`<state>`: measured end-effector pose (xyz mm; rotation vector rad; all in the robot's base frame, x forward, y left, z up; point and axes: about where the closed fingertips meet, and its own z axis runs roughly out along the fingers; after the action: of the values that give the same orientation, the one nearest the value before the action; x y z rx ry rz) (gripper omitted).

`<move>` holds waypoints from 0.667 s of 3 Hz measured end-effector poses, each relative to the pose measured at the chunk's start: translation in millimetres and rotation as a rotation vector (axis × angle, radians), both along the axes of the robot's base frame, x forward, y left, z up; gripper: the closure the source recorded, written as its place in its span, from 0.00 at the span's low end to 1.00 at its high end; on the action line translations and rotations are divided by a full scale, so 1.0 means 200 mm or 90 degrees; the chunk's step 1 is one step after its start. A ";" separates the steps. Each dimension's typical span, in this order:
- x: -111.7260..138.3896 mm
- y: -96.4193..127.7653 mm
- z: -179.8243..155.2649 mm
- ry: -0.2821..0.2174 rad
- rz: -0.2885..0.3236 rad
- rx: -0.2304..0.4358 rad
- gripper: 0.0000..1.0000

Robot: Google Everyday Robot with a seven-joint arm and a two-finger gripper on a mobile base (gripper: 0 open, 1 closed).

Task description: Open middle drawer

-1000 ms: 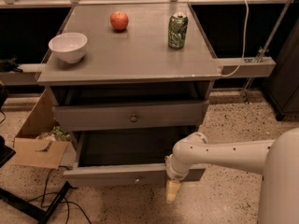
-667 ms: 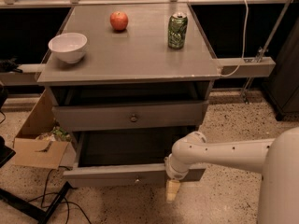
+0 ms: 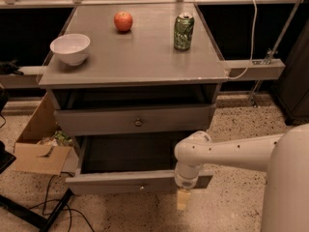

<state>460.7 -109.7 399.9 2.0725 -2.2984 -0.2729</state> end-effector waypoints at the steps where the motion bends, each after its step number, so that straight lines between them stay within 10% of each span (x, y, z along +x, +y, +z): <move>1: -0.07 -0.03 0.01 0.024 -0.020 -0.015 0.49; 2: -0.16 -0.05 0.00 0.039 -0.048 -0.014 0.72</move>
Offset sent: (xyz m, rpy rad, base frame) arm -0.2924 -0.0503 -0.0208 0.0034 0.3548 -0.6275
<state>429.1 -118.9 400.8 1.9414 -2.3363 -0.3076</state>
